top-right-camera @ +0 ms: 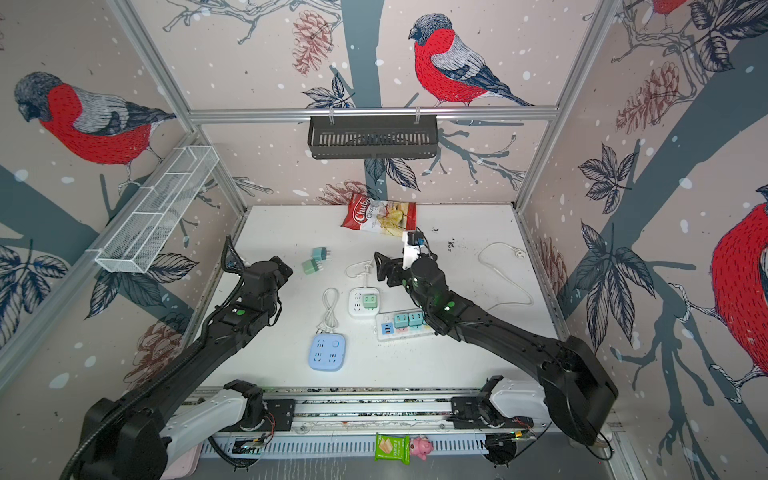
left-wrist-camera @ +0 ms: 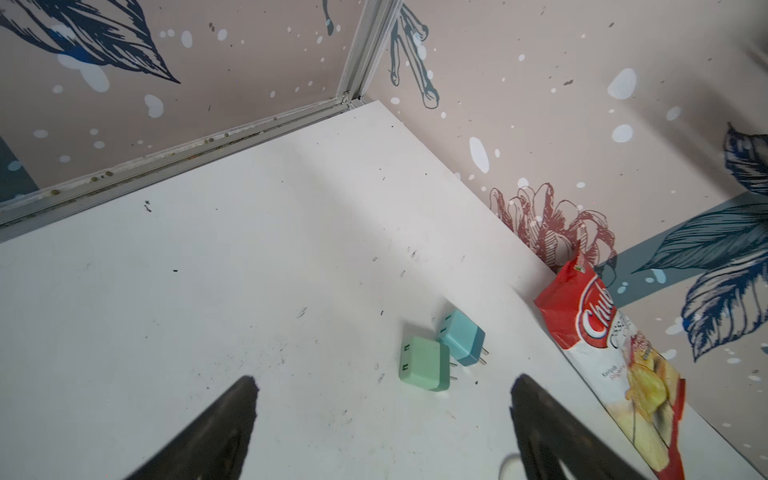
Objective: Insert the plug
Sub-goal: 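Move the left gripper to the loose adapters while the right gripper follows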
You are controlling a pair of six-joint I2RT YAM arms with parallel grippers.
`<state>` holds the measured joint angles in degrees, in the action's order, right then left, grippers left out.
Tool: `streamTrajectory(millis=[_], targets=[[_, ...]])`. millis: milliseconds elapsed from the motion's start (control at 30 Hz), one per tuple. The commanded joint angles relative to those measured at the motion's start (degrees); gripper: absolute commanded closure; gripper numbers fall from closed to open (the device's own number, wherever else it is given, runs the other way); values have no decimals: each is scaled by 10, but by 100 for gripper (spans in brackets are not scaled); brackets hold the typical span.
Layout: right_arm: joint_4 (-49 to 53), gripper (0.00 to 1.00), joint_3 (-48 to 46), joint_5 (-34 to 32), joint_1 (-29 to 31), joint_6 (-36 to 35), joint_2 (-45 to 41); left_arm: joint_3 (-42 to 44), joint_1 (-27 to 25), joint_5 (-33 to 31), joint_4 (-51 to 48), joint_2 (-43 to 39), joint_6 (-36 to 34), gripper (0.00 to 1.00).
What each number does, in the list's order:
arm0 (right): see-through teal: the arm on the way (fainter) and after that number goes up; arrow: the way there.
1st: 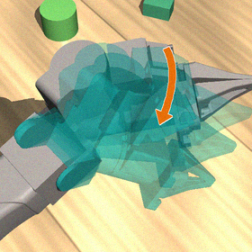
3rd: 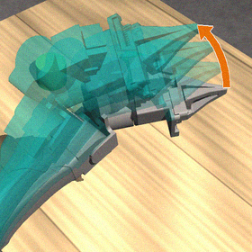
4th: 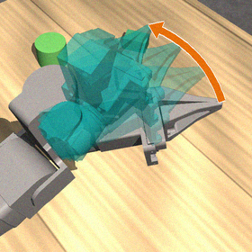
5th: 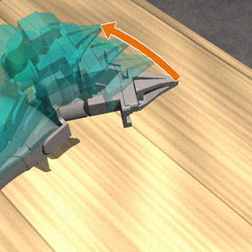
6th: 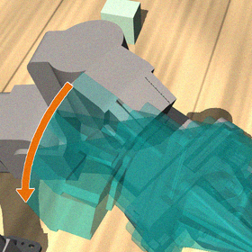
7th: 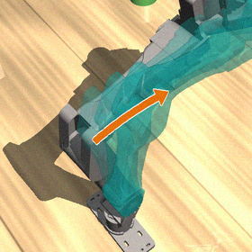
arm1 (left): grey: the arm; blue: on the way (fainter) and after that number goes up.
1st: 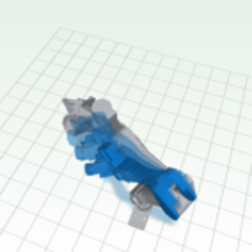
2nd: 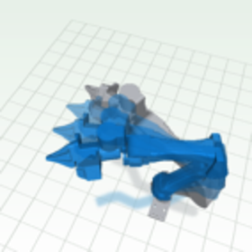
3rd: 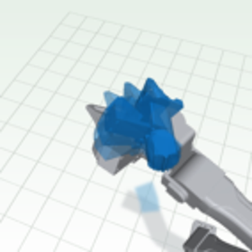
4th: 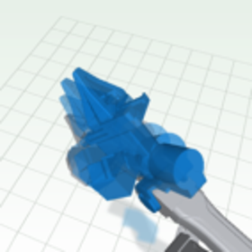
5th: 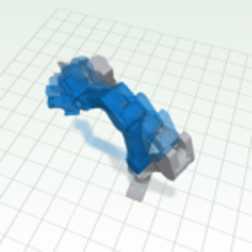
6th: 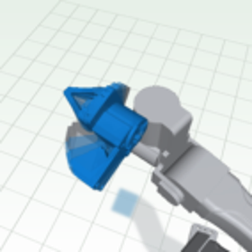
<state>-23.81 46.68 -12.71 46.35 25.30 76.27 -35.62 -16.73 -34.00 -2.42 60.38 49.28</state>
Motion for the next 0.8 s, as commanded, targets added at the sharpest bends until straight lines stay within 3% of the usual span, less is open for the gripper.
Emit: streamTrajectory(millis=[0, 133, 300, 433, 533, 667, 767], targets=[[55, 11, 79, -42, 23, -29, 74, -16, 17, 24, -2, 30, 4, 5], [172, 15, 231, -79, 38, -21, 202, -53, 28, 32, -34, 90, 12, 6], [318, 27, 427, -67, 37, 3, 361, -78, 45, 57, -50, 147, 22, 6], [396, 32, 578, -48, 37, 12, 486, -82, 79, 118, -23, 186, 5, 6], [443, 36, 677, -39, 37, 14, 552, -105, 109, 219, 22, 230, -46, 14], [431, 36, 708, -14, 37, 8, 571, -201, 125, 318, -2, 316, -117, 23], [410, 36, 683, -10, 34, 8, 558, -297, 124, 345, -62, 395, -141, 24]])
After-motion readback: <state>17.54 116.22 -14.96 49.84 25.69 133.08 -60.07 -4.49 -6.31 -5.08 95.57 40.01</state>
